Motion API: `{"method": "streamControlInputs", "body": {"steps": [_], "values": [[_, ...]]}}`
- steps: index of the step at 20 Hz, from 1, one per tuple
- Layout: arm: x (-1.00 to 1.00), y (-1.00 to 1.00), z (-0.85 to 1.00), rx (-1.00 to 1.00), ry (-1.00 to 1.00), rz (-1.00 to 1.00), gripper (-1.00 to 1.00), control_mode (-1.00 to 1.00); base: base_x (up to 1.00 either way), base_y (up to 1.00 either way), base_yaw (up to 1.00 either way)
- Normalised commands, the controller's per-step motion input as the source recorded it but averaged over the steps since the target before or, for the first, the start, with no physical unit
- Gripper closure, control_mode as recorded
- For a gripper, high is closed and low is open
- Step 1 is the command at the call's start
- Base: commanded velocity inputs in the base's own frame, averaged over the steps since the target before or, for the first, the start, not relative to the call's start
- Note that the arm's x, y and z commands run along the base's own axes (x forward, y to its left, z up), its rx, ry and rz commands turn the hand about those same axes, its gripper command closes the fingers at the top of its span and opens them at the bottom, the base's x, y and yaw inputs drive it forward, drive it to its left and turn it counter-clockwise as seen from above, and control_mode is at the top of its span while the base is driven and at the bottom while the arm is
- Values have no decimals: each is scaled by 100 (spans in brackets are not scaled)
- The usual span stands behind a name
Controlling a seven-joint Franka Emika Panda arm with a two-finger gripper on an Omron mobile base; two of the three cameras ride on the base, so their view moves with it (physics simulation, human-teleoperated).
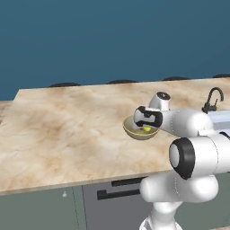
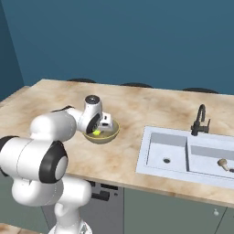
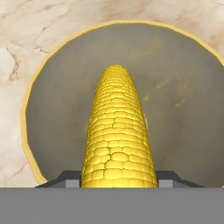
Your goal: Pick the corns from the cabinet and place them in one bowl. Pick the mushroom from the sink and place it in the other bowl.
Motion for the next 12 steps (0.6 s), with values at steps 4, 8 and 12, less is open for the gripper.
{"method": "streamControlInputs", "body": {"steps": [4, 8, 12], "values": [[1, 0, -11, 0, 0, 0, 100, -100, 0, 0, 0], [1, 0, -11, 0, 0, 0, 100, -100, 0, 0, 0], [2, 0, -10, 0, 0, 0, 100, -100, 0, 0, 0]]}}
